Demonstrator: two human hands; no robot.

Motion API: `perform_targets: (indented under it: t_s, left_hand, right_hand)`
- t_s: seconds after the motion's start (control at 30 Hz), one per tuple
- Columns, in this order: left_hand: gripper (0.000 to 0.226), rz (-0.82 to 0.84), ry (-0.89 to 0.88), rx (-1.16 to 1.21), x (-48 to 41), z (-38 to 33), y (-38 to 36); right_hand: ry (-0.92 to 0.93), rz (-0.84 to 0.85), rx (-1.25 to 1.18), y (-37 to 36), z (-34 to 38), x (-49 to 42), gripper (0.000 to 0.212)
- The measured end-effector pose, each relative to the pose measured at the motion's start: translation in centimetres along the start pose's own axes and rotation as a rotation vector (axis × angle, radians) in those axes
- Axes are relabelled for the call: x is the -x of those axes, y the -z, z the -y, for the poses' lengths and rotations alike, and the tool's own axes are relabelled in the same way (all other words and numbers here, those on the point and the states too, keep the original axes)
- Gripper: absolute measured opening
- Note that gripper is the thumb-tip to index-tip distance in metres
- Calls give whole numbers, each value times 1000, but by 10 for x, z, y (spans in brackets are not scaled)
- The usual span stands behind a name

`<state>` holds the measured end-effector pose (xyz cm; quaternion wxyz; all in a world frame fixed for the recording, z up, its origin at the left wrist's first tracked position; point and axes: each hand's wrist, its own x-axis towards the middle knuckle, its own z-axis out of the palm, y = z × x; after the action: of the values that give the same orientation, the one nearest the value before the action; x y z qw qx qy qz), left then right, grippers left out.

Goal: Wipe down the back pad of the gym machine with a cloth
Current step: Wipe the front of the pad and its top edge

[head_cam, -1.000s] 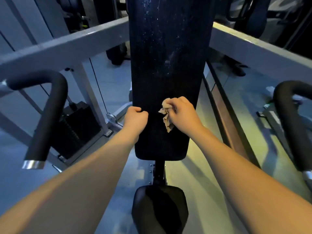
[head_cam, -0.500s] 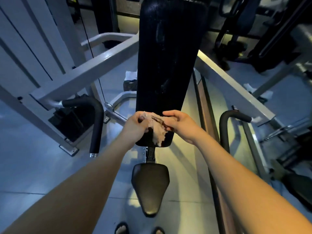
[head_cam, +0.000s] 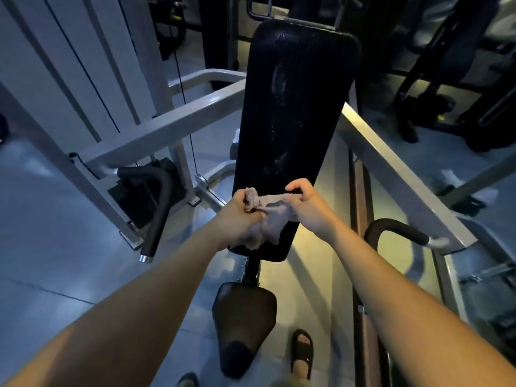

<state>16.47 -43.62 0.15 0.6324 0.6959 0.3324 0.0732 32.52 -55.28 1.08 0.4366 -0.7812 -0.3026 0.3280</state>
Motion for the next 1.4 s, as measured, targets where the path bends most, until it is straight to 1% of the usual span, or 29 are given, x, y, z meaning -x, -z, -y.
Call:
perform_targets:
  t_s: [0.03,0.1,0.13,0.17,0.23,0.27,0.3,0.33,0.37,0.4,0.43,0.5,0.57,0.6,0.67,0.7,0.73,0.8,0.87,0.93,1.0,1.03,1.1,1.17,1.23,1.27,1.3,1.37,1.4]
  left_hand:
    - [33,-42,2,18,-10,1,-8]
    - [19,-219,43,68,-31,-4,-24]
    - [11,-306,72,111,-39,-9,-34]
    - [7,-361,101,175,-46,-14,-46]
    - [12,-408,179,324,-60,-23,-68]
    - [14,-428,200,376,-65,-28,-77]
    - [15,-454,201,389,-71,-32,-84]
    - [16,-467,203,374,-75,-35,-91]
    - [17,-443,203,318,-76,-37,-93]
    - [19,-397,202,239,-76,-40,-99]
    - [21,-336,201,149,-76,-40,-106]
    - [18,-254,205,-69,-76,-36,-118]
    - [13,-302,213,-327,-77,-27,-119]
    - [20,-347,207,-384,-76,-23,-118]
    - [36,-423,191,-329,-76,-17,-116]
    - [39,-462,193,-272,-75,-14,-115]
    - [38,-509,211,-205,-75,-12,-115]
    - [27,-605,254,-69,-78,-6,-117]
    - [15,-648,257,25,-83,0,-120]
    - [24,-683,231,93,-91,5,-124]
    - [36,-681,181,192,-101,12,-129]
    - [36,-642,161,220,-106,18,-132]
    - [34,-499,143,269,-108,23,-140]
    - [39,-365,142,228,-107,23,-148]
    - [28,-344,117,110,-109,20,-153]
    - [24,-379,114,76,-112,18,-153]
    - [26,-423,112,47,-114,16,-154]
    - [37,-554,142,-19,-122,15,-156]
    - [38,-645,194,-34,-126,14,-157]
  right_hand:
    - [7,20,4,8,-7,-12,12]
    - [64,81,63,27,-21,-35,13]
    - [92,145,76,37,-26,-42,6]
    - [126,226,88,48,-31,-49,7]
    - [164,420,127,69,-41,-59,32]
    - [189,497,175,79,-46,-66,38]
    - [240,550,254,89,-48,-71,35]
    - [311,559,346,96,-51,-79,26]
    - [380,539,412,101,-50,-85,18]
    - [413,522,432,106,-52,-95,16]
    - [424,518,413,111,-55,-105,19]
    - [372,536,347,115,-58,-117,18]
    - [293,543,295,113,-63,-126,12]
    - [256,532,267,111,-65,-129,11]
    - [186,461,227,106,-67,-130,12]
    - [172,421,234,103,-66,-129,14]
    - [175,390,257,100,-66,-129,17]
    - [190,367,319,93,-67,-127,23]
    - [155,354,326,88,-67,-126,28]
    - [88,364,273,88,-66,-121,35]
    - [14,394,149,88,-63,-116,34]
    - [-21,396,97,89,-63,-116,32]
    - [-50,387,54,91,-66,-118,28]
    - [-71,393,42,94,-69,-121,24]
    - [-78,404,81,97,-67,-125,26]
    - [-72,393,133,99,-66,-128,28]
    - [-71,372,193,100,-66,-131,29]
    - [-82,295,282,107,-71,-144,30]
    - [-88,257,289,112,-74,-152,28]
